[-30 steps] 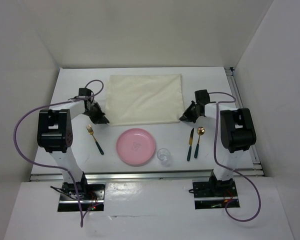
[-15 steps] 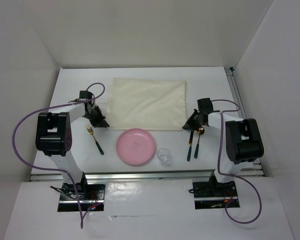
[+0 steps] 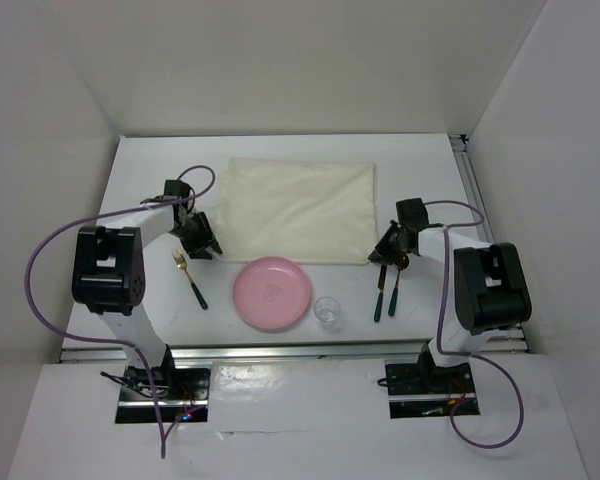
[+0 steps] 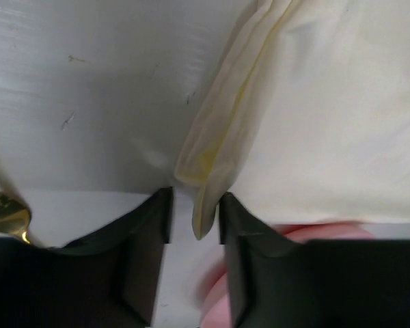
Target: Set the dinner table for one person
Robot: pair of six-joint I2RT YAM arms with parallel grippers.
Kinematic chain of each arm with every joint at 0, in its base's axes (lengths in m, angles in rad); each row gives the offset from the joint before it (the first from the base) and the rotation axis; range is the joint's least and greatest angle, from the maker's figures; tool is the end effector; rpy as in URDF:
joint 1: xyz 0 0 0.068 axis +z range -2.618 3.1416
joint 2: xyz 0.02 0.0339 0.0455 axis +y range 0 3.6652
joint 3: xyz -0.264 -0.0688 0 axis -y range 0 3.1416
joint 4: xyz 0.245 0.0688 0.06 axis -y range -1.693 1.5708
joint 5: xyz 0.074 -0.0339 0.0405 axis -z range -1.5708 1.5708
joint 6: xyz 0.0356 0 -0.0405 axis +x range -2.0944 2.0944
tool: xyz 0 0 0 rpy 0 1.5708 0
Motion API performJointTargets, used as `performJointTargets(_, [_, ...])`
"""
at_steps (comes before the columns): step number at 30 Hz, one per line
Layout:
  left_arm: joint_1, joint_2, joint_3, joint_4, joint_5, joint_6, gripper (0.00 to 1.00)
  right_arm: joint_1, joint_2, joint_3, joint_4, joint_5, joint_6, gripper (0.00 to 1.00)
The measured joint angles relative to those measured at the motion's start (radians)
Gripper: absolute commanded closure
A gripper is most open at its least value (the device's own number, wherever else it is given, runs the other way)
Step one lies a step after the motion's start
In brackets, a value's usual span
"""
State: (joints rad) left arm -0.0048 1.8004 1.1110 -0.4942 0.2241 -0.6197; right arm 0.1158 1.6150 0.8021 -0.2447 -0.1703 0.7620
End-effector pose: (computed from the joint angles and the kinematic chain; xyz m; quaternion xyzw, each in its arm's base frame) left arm 0.3483 -0.0096 0.1604 -0.2746 0.9359 -0.1632 0.1482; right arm 0.2945 0.0403 0.1455 0.2855 0.9207 0.1819 0.1939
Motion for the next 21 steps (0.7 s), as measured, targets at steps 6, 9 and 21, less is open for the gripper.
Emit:
performJointTargets(6, [-0.008, -0.122, 0.015, -0.058, -0.038, 0.018, 0.00, 0.006, -0.087, 0.011, -0.075, 0.029, -0.027, 0.31])
performJointTargets(9, [-0.013, -0.187, 0.072, -0.092, -0.056, 0.021, 0.00, 0.006, -0.133, 0.064, -0.119, 0.033, -0.054, 0.20])
performJointTargets(21, [-0.057, -0.457, 0.175, -0.117, -0.214, 0.077, 0.00, 0.229, -0.180, 0.353, -0.187, 0.035, -0.245, 0.19])
